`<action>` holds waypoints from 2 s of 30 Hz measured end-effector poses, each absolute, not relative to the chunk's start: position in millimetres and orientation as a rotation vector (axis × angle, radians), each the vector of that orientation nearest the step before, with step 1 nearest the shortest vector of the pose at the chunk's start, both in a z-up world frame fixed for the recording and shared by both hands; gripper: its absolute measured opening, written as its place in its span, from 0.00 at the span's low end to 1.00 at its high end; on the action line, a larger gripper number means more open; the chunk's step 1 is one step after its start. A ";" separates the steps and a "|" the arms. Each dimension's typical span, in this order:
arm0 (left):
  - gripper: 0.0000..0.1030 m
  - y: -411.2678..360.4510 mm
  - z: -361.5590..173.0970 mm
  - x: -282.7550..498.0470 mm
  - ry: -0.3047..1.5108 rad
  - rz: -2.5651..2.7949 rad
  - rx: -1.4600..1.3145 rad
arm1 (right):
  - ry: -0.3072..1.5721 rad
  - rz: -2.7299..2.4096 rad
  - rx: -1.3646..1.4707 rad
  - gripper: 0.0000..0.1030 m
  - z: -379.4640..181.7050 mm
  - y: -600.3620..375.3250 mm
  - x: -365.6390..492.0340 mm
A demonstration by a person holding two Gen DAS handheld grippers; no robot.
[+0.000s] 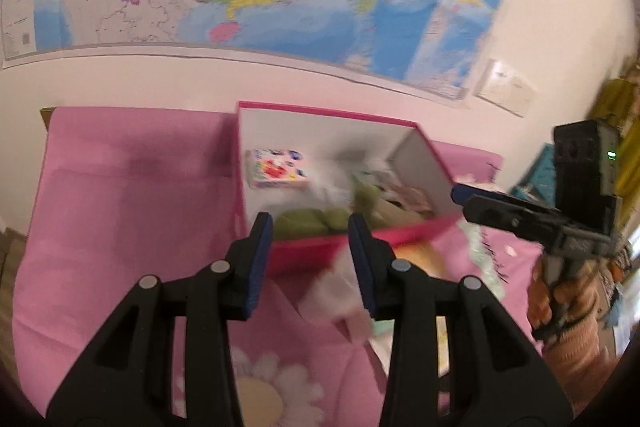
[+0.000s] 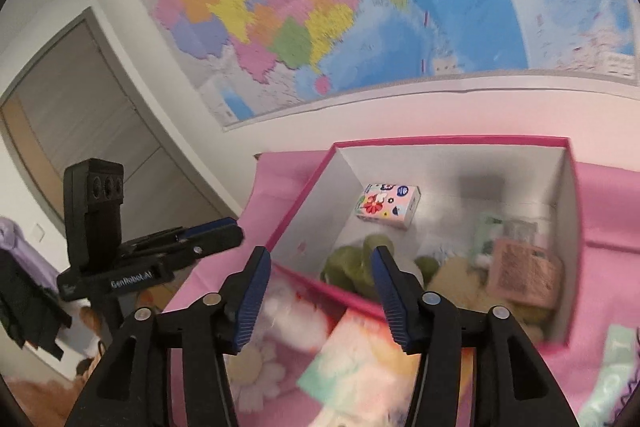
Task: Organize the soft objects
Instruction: 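Grasp the yellow-duck wet-wipes pack with the right tool, then carry the wet-wipes pack over the pink box and release it inside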
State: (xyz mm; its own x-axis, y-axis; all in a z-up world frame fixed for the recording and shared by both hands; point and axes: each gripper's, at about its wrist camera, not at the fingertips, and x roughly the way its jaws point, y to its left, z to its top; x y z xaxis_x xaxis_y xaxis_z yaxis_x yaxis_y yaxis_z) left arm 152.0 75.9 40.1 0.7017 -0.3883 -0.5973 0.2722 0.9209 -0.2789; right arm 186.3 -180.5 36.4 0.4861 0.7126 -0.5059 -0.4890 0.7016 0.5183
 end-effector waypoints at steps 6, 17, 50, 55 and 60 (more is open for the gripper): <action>0.45 62.0 29.2 113.1 0.710 -0.465 -0.144 | 0.761 0.735 0.324 0.56 34.1 -209.0 146.3; 0.45 25.5 -39.0 89.8 0.925 -0.572 -0.146 | 0.932 0.643 0.332 0.56 -25.7 -242.3 97.7; 0.53 -13.1 -87.4 97.2 1.084 -0.656 -0.186 | 0.952 0.713 0.297 0.36 -63.2 -214.9 79.0; 0.56 -10.6 -87.4 98.9 1.084 -0.665 -0.207 | 0.910 0.748 0.336 0.33 -61.0 -219.7 75.5; 0.56 -11.3 -87.5 97.3 1.078 -0.662 -0.190 | 0.938 0.767 0.396 0.33 -69.0 -226.3 79.1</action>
State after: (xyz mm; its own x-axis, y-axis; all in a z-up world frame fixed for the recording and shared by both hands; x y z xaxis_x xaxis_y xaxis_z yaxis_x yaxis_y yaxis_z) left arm 97.3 -11.3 -87.5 0.3029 -0.5848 -0.7525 0.4067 0.7934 -0.4529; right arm 79.1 -226.3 -69.0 0.3604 0.7373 -0.5714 -0.4132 0.6754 0.6109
